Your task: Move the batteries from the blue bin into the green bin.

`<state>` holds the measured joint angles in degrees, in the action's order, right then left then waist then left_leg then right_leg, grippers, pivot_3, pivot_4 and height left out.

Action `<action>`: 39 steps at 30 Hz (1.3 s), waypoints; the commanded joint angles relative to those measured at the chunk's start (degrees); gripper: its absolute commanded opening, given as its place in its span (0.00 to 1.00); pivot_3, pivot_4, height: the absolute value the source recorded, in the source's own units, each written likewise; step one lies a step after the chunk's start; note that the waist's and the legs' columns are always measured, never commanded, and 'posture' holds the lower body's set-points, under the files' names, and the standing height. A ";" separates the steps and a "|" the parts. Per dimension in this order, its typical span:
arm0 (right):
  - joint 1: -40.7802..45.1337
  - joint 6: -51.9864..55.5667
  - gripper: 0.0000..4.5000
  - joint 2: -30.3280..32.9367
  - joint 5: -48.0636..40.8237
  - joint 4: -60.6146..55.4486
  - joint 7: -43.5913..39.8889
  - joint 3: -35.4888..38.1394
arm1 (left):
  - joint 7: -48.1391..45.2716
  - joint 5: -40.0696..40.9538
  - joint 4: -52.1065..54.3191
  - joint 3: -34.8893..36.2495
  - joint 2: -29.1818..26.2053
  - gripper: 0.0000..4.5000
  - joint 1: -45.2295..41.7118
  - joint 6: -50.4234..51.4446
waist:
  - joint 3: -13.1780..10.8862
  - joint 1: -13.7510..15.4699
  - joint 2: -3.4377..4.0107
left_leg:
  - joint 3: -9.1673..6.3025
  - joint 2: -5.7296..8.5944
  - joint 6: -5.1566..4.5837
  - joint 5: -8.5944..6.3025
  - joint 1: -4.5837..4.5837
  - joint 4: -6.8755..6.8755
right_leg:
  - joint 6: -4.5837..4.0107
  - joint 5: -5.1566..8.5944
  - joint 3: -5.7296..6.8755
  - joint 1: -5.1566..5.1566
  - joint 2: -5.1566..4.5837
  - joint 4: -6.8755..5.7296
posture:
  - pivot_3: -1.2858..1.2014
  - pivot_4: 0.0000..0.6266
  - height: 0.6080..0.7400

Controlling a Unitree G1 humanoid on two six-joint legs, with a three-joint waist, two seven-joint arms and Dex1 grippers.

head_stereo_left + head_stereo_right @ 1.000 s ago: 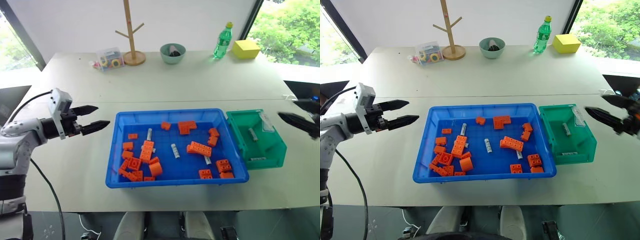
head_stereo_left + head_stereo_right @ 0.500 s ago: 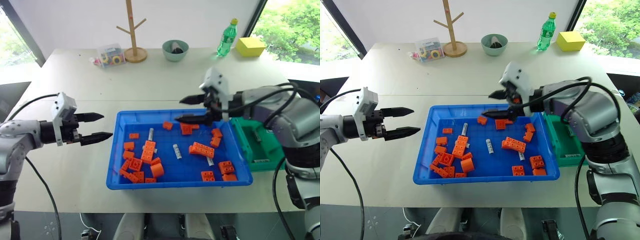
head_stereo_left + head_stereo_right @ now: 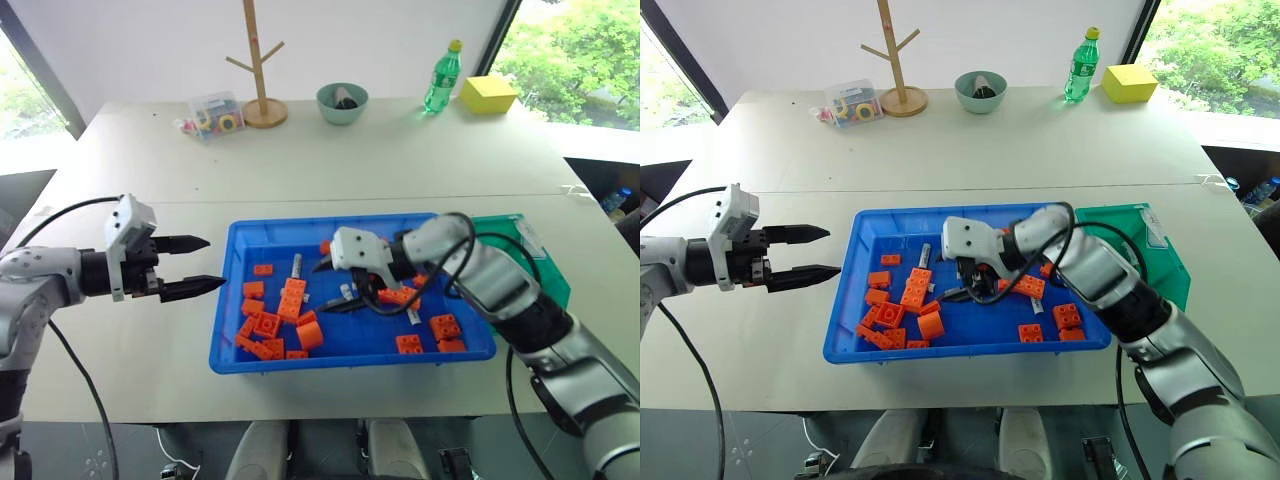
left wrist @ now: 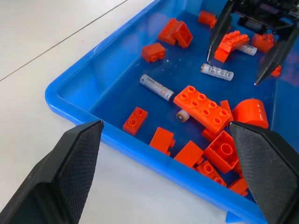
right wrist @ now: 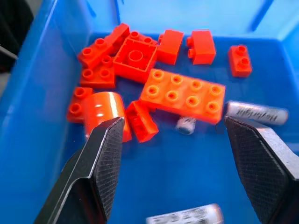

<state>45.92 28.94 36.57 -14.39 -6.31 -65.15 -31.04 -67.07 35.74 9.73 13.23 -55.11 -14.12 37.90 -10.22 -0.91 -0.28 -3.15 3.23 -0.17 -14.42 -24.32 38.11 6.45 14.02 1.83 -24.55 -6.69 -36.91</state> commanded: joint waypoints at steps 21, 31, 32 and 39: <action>23.34 -44.86 0.77 -18.94 19.41 41.23 -23.88 -7.36 | 2.03 3.26 7.59 7.58 -2.03 1.00 9.32 1.62 | -0.01 -0.59 0.02 | -0.06 0.02 0.35 0.18 0.01 -0.05 | -0.03 0.02 -0.06 -0.16 0.06 -0.25 | 0.52 0.24 0.72; 23.98 -53.78 0.77 -23.84 23.75 49.60 -22.73 -7.43 | -2.31 4.78 9.88 8.29 -5.18 1.00 12.32 1.65 | -0.03 -1.34 0.05 | -0.09 0.00 0.38 0.20 0.01 -0.14 | -0.05 0.04 -0.07 -0.23 0.12 -0.30 | 0.52 0.24 0.72; 24.16 -54.33 0.77 -24.29 24.09 50.41 -22.56 -7.32 | -2.73 4.90 10.17 8.21 -5.37 1.00 12.47 1.69 | -0.03 -1.43 0.05 | -0.09 0.00 0.44 0.23 0.01 -0.14 | -0.05 0.04 -0.07 -0.23 0.12 -0.30 | 0.52 0.24 0.72; 26.64 -56.33 0.77 -27.93 25.79 55.44 -21.29 -6.65 | -6.78 5.01 11.75 7.83 -7.47 1.00 13.91 1.07 | -0.04 -1.69 0.06 | -0.10 -0.04 0.72 0.39 0.01 -0.24 | -0.13 0.08 -0.11 -0.33 0.20 -0.36 | 0.52 0.24 0.72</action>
<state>70.72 -26.66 9.67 11.22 48.95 -86.90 -39.45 -72.77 40.03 20.32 19.79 -61.42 -0.23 39.59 -10.25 -2.60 -0.21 -3.26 3.18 0.55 -14.03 -24.31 37.85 6.30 14.11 1.72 -24.88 -6.48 -37.28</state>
